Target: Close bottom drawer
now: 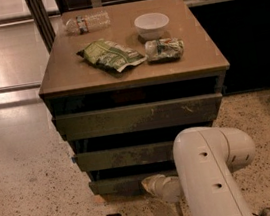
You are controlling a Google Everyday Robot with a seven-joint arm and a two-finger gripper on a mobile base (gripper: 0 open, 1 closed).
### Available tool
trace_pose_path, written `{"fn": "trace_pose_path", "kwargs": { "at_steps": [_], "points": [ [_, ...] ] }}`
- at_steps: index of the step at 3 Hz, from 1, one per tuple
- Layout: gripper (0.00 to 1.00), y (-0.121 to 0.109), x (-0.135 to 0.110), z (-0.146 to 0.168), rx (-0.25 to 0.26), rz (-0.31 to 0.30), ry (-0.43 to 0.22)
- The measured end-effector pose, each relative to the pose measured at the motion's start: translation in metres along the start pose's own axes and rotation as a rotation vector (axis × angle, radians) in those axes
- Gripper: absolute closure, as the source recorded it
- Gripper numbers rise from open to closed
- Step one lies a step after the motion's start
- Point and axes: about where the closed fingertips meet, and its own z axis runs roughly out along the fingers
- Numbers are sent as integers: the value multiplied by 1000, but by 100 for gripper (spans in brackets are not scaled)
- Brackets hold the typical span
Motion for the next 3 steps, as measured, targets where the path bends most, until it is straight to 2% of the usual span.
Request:
{"fn": "trace_pose_path", "kwargs": {
  "at_steps": [2,3],
  "points": [
    [100,-30,-25,11,42,20,-75],
    [100,-30,-25,11,42,20,-75]
  ]
}}
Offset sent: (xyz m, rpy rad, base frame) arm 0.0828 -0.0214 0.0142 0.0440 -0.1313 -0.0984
